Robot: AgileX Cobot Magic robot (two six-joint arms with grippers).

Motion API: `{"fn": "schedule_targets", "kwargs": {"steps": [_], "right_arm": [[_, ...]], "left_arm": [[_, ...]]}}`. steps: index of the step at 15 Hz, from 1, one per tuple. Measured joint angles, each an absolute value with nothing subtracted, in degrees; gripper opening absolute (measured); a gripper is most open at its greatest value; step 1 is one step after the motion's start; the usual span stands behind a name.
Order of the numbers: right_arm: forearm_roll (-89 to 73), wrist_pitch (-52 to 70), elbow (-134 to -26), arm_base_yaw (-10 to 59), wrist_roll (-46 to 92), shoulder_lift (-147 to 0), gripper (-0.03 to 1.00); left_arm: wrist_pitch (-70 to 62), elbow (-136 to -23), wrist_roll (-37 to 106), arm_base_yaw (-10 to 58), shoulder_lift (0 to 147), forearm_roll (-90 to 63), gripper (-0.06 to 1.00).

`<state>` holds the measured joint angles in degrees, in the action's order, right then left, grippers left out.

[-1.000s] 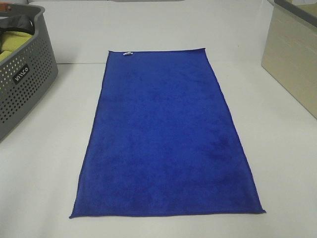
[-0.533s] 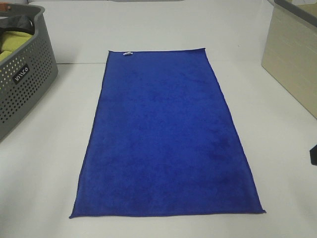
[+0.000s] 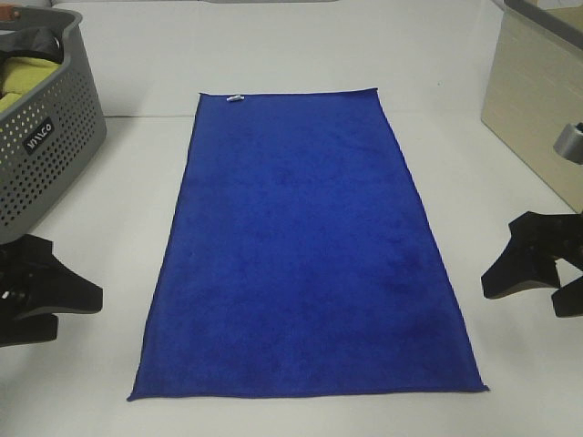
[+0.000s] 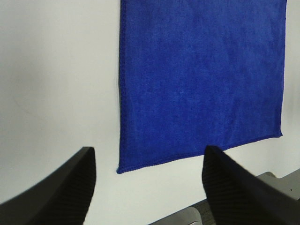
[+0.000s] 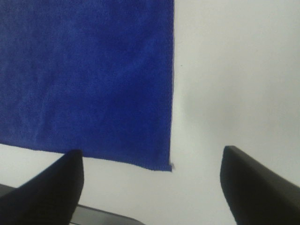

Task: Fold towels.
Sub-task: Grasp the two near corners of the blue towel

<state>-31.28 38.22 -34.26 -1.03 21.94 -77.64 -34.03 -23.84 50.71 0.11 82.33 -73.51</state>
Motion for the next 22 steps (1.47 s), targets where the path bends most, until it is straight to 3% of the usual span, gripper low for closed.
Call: {"fn": "schedule_targets", "kwargs": {"steps": [2, 7, 17, 19, 21, 22], "right_arm": [[-32.5, 34.4, -34.3, -1.0, 24.4, -82.3, 0.76], [-34.7, 30.0, -34.3, -1.0, 29.2, -93.1, 0.76], [-59.0, 37.8, -35.1, -1.0, 46.6, -105.9, 0.61], [-59.6, 38.5, -35.8, -0.1, 47.7, -107.0, 0.57], [-59.8, 36.7, -36.6, 3.9, 47.6, -107.3, 0.52], [-59.8, 35.2, -36.9, 5.2, 46.7, -107.4, 0.44]], "left_arm": [[-33.9, -26.0, 58.8, 1.3, 89.7, -79.1, 0.63], [-33.7, -31.9, 61.3, 6.7, 101.9, -80.4, 0.63], [-35.2, -38.3, 61.7, 15.1, 110.8, -83.9, 0.61], [-34.5, -38.7, 61.7, 15.5, 111.1, -84.3, 0.55], [-32.8, -38.7, 61.7, 15.5, 111.3, -84.3, 0.39], [-32.1, -38.7, 61.7, 15.5, 111.5, -84.3, 0.29]]}}
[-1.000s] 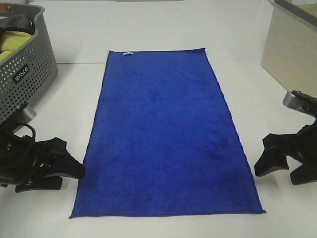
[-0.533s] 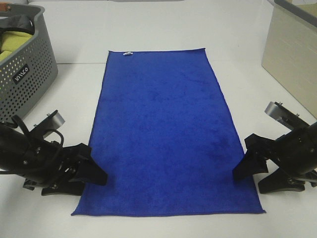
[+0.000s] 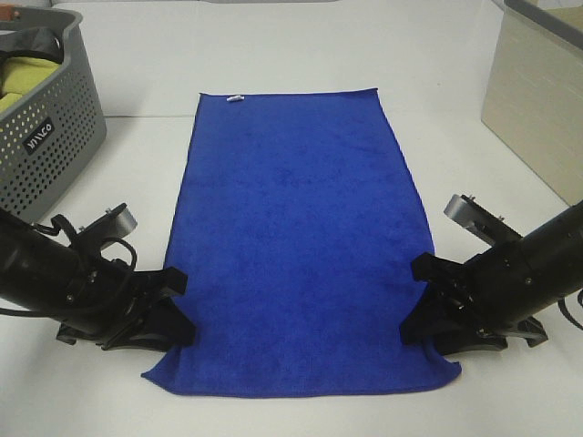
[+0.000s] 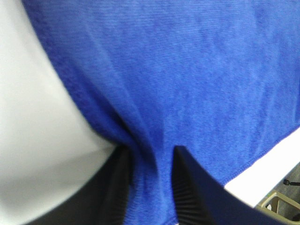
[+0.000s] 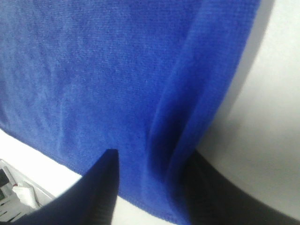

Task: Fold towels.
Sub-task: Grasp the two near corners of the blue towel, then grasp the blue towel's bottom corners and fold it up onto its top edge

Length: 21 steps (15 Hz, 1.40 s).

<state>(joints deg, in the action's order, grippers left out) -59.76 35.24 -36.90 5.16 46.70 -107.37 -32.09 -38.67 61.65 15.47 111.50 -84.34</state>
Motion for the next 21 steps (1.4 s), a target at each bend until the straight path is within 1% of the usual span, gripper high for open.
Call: {"fn": "schedule_targets", "kwargs": {"steps": [1, 2, 3, 6, 8, 11, 15, 18, 20, 21], "right_arm": [[-59.6, 34.0, -36.9, 5.6, 44.6, -107.7, 0.31], [-58.3, 32.5, -36.9, 5.6, 42.3, -107.7, 0.11], [-57.8, 32.4, -36.9, 5.6, 41.1, -107.7, 0.01], [-57.4, 32.9, -36.8, 5.6, 40.2, -107.4, 0.0], [-56.2, 32.5, -34.9, 5.6, 39.6, -105.2, 0.0], [-55.8, 33.5, -28.0, 5.6, 38.4, -98.8, 0.0], [-55.7, 34.5, -21.5, 5.6, 38.3, -93.2, 0.0], [-55.6, 35.3, -21.2, 5.6, 38.2, -90.8, 0.0], [-55.3, 35.8, -25.6, 5.6, 37.1, -88.9, 0.0], [-55.3, 35.8, -25.6, 5.6, 37.1, -88.9, 0.0]], "left_arm": [[-31.5, -38.7, 61.7, 15.5, 111.7, -84.2, 0.16], [-31.1, -38.7, 61.7, 15.5, 111.7, -84.0, 0.02], [-31.0, -38.7, 61.7, 15.5, 111.7, -83.8, 0.01], [-30.9, -37.8, 61.7, 15.5, 109.8, -82.4, 0.01], [-30.9, -35.0, 61.6, 15.5, 106.2, -82.3, 0.01], [-32.0, -27.6, 60.5, 15.5, 100.8, -82.3, 0.01], [-34.7, -21.2, 60.0, 15.5, 94.7, -81.9, 0.01], [-36.0, -20.9, 60.0, 15.5, 92.3, -82.2, 0.01], [-36.1, -24.4, 58.8, 15.5, 89.6, -83.0, 0.01], [-36.1, -24.4, 58.8, 15.5, 89.6, -83.0, 0.01]]}}
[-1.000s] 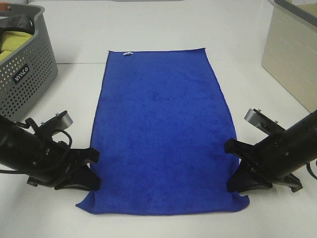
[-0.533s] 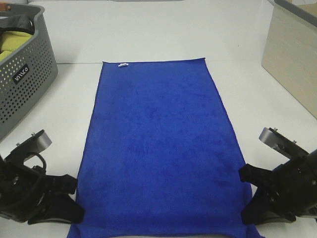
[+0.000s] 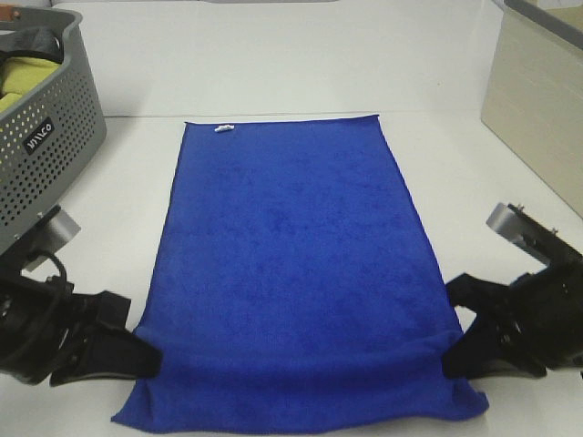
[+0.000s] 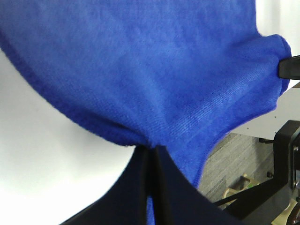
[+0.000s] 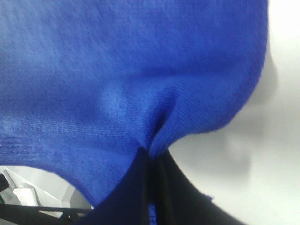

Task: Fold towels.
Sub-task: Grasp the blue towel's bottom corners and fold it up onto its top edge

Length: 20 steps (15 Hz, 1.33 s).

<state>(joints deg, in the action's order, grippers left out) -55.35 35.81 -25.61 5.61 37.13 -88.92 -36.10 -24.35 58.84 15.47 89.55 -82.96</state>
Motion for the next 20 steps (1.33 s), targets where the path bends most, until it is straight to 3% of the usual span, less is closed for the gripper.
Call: {"fn": "schedule_targets", "kwargs": {"steps": [9, 15, 20], "right_arm": [[-39.6, 44.1, -64.9, 5.6, 23.0, -104.2, 0.0], [-38.5, 49.7, -97.1, 5.6, 20.1, -123.8, 0.0], [-36.2, 52.1, -120.3, 5.6, 17.2, -138.5, 0.0]], "left_arm": [[-32.5, -55.2, 36.9, 12.6, 100.4, -65.3, 0.01], [-31.8, -76.1, 35.5, 11.3, 114.1, -62.9, 0.01], [-21.8, -87.0, 35.5, 11.3, 121.9, -59.9, 0.01]]}}
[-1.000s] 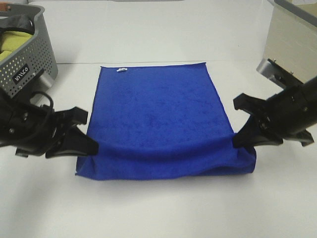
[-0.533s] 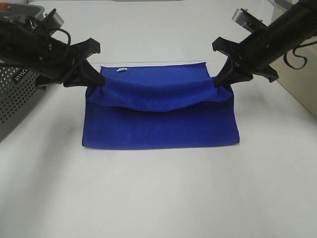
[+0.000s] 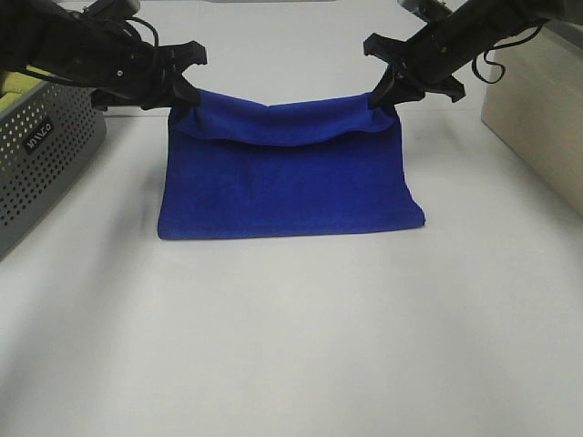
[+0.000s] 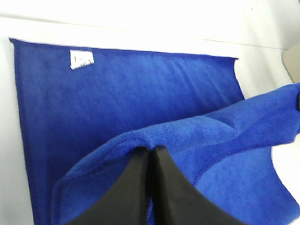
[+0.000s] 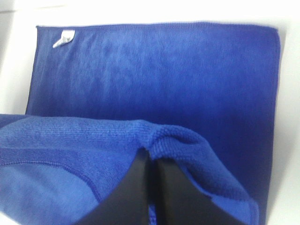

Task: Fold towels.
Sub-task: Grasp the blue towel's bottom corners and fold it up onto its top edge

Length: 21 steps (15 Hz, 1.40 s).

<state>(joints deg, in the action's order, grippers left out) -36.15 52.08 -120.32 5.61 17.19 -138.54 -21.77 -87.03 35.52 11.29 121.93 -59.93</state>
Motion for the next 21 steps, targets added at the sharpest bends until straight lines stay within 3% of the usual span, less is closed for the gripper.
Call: {"fn": "schedule_targets", "kwargs": {"steps": [3, 6, 8, 9, 11, 12, 13, 16, 21], "right_arm": [[-35.9, 51.9, -130.9, 5.6, 17.0, -146.3, 0.0], [-34.9, 47.8, -132.8, 5.6, 17.0, -150.5, 0.0], [-34.7, 46.9, -132.8, 5.6, 17.0, -151.3, 0.1], [-34.6, 46.4, -132.8, 5.6, 16.7, -151.3, 0.24], [-34.3, 46.7, -133.0, 5.6, 15.9, -151.3, 0.57], [-33.4, 48.9, -133.0, 5.6, 15.8, -151.0, 0.67], [-32.0, 52.1, -133.0, 5.6, 15.7, -150.3, 0.71], [-29.2, 66.7, -133.2, 5.6, 14.4, -146.6, 0.75], [-27.2, 69.0, -131.2, 5.6, 10.3, -145.6, 0.74]], "left_arm": [[-16.2, -93.1, 35.9, 11.3, 128.3, -58.6, 0.01], [-12.7, -96.5, 36.8, 11.3, 133.3, -58.6, 0.01], [-11.7, -96.7, 38.2, 11.3, 134.2, -58.6, 0.06], [-11.2, -96.7, 39.5, 11.3, 134.2, -58.5, 0.16], [-10.6, -96.7, 41.3, 11.3, 134.2, -58.4, 0.52], [-10.8, -96.7, 41.4, 11.3, 134.0, -57.3, 0.68], [-12.0, -96.7, 41.6, 11.3, 133.4, -55.8, 0.75], [-22.3, -96.8, 39.9, 11.2, 130.2, -47.8, 0.79], [-39.9, -96.9, 19.0, 10.1, 129.9, -36.7, 0.71]]}}
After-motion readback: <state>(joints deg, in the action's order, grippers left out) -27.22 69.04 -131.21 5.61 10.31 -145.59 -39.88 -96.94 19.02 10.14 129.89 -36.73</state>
